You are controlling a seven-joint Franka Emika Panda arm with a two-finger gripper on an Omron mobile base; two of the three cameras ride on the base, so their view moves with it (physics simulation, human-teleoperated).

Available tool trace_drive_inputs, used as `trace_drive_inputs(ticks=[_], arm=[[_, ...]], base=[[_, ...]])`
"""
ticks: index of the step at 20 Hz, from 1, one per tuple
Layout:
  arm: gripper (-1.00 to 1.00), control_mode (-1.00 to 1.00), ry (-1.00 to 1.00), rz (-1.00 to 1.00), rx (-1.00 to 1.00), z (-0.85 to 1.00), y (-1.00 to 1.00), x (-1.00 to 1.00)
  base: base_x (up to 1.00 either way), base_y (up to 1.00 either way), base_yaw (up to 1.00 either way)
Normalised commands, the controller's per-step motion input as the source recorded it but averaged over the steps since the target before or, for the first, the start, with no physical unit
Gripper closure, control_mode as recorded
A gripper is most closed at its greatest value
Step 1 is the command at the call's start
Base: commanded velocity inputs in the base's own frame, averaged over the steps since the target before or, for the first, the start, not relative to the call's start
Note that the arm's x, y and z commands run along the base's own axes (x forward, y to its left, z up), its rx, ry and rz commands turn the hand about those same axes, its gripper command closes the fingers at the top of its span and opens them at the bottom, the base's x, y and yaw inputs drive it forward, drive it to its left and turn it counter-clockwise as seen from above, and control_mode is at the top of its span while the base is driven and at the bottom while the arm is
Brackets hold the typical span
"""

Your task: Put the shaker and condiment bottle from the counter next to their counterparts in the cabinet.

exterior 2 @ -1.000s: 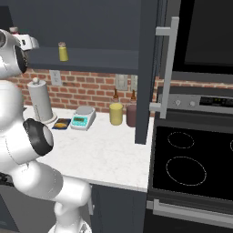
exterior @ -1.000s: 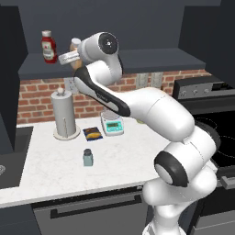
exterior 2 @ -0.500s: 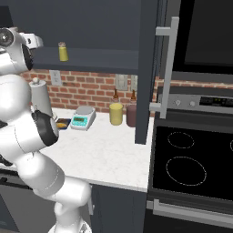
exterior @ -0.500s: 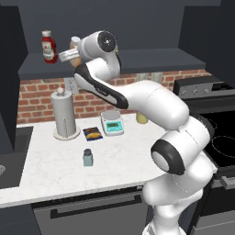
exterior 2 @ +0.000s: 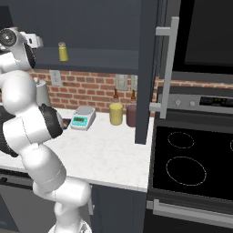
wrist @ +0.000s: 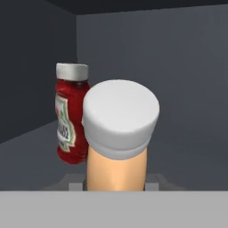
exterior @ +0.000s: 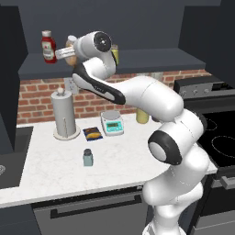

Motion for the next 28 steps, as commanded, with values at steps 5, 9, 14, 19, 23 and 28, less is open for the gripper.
trace_drive_inputs(ticks=[5, 9, 14, 19, 23, 28], arm=[[1.0, -1.0, 0.04, 0.0, 0.01, -0.01, 0.12, 0.17], [1.0, -1.0, 0.1, -0.06, 0.0, -0.09, 0.0, 0.05], [1.0, -1.0, 0.05, -0.06, 0.0, -0.06, 0.0, 0.03], [1.0, -1.0, 0.03, -0.05, 0.0, -0.13, 0.0, 0.05], [1.0, -1.0, 0.06, -0.03, 0.02, -0.21, 0.0, 0.01], [-1.0, -1.0, 0.03, 0.0, 0.01, -0.27, 0.03, 0.0]], base=[[0.0, 0.0, 0.0], [0.0, 0.0, 0.0], [0.0, 0.0, 0.0], [0.0, 0.0, 0.0], [0.0, 0.0, 0.0], [0.0, 0.0, 0.0]])
